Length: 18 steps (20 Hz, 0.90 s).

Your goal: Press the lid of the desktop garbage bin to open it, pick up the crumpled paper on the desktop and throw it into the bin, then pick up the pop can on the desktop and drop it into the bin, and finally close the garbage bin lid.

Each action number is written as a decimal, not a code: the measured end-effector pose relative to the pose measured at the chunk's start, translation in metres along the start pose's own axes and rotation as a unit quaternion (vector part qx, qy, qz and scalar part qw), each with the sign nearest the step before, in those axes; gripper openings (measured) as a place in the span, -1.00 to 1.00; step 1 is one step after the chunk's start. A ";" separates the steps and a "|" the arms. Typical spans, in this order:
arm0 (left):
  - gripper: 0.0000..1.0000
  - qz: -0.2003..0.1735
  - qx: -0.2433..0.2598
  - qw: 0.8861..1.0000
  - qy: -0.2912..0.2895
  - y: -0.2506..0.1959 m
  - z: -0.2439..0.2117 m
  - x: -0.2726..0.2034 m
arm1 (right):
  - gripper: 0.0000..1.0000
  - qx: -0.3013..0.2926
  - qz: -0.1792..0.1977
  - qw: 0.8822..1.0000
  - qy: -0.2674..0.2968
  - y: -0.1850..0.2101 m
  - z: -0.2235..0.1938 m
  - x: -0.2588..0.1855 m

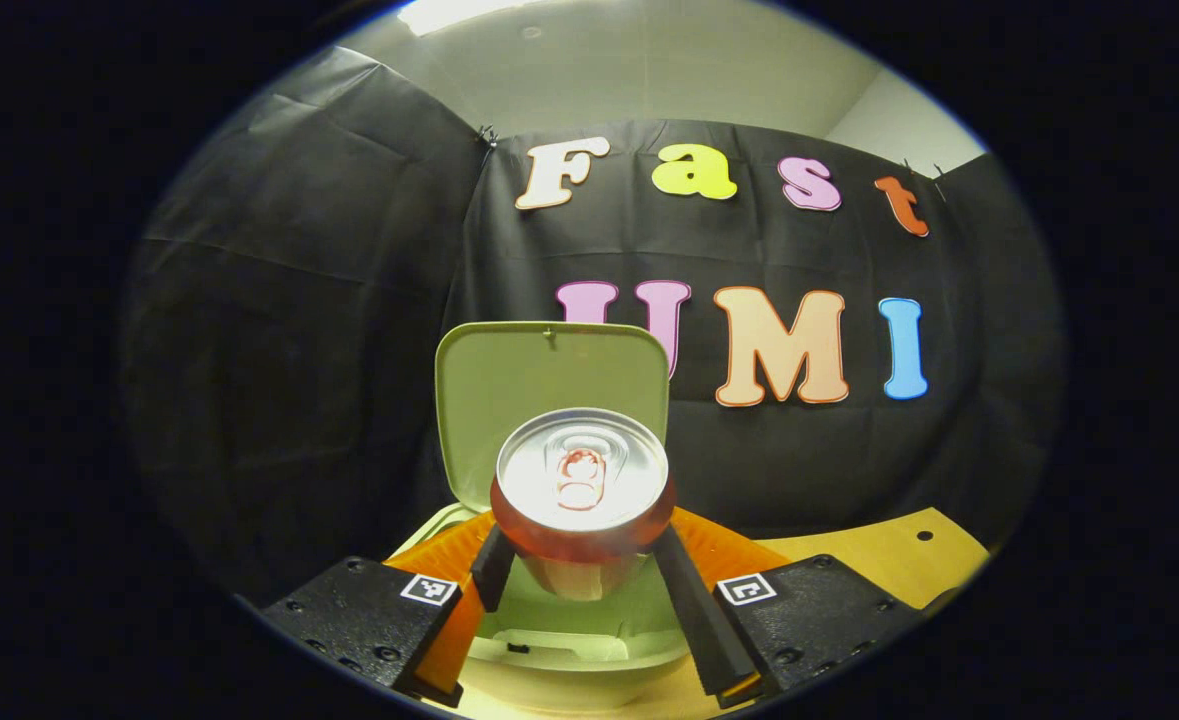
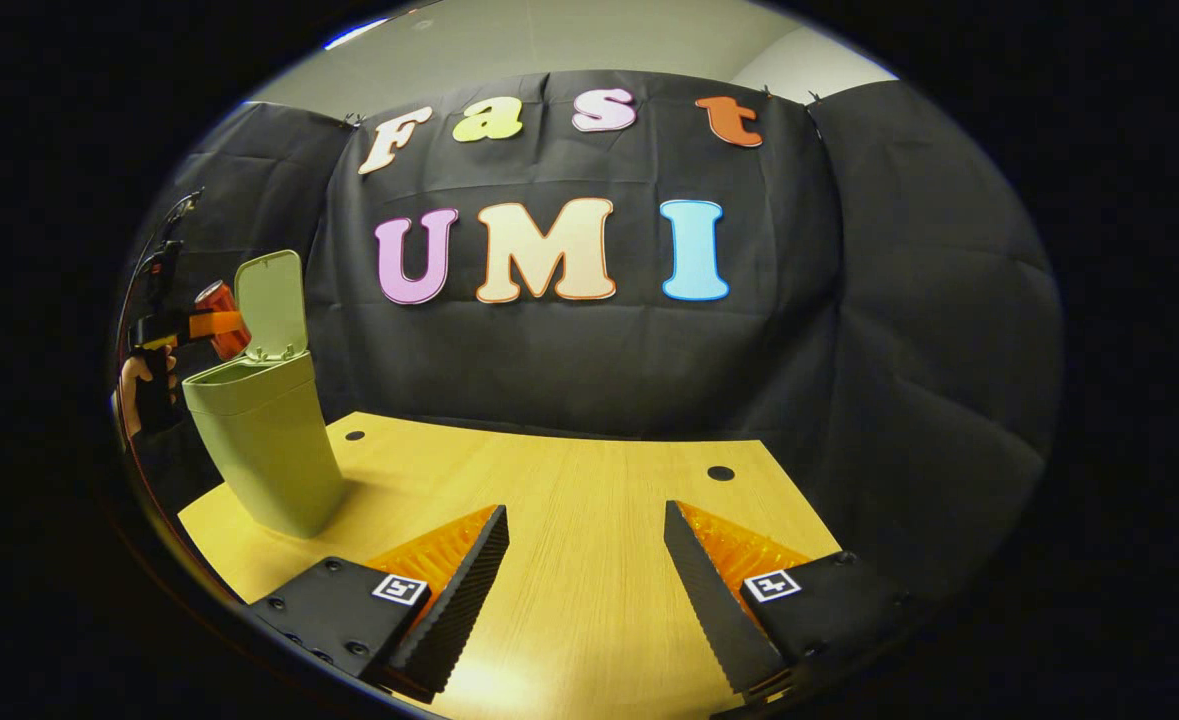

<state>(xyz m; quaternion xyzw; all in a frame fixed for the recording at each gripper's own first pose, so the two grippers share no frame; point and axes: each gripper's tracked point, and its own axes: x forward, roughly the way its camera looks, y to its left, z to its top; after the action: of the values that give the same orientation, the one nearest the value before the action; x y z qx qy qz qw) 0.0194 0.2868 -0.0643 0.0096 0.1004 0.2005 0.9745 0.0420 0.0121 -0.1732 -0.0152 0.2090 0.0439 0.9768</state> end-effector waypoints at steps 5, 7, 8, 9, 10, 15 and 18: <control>0.86 -0.023 0.007 0.999 -0.037 0.009 0.051 0.008 | 0.97 0.001 0.002 1.000 -0.001 0.029 0.002 0.011; 0.86 -0.032 0.005 0.998 -0.062 0.014 0.084 0.020 | 0.97 0.005 -0.001 1.000 -0.001 0.041 0.002 0.014; 0.89 -0.032 0.010 0.997 -0.067 0.018 0.097 0.027 | 0.97 0.007 -0.004 1.000 -0.001 0.046 0.000 0.015; 0.88 -0.034 0.019 0.997 -0.069 0.020 0.109 0.035 | 0.97 0.010 -0.007 1.000 -0.002 0.052 -0.001 0.017; 0.84 -0.039 0.028 0.996 -0.073 0.022 0.121 0.044 | 0.97 0.013 -0.011 1.000 -0.001 0.056 -0.003 0.017; 0.88 -0.080 0.037 0.993 -0.076 0.013 0.152 0.089 | 0.97 0.034 -0.032 0.999 0.006 0.071 -0.014 0.017; 0.89 -0.084 0.024 0.996 -0.035 0.011 0.140 0.115 | 0.97 0.032 -0.041 0.999 0.008 0.072 -0.014 0.012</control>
<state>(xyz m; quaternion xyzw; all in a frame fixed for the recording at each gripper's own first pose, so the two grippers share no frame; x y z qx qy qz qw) 0.1468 0.3448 0.0516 0.0314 0.0713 0.1152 0.9903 0.0408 0.0844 -0.1918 0.0073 0.2176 -0.0027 0.9760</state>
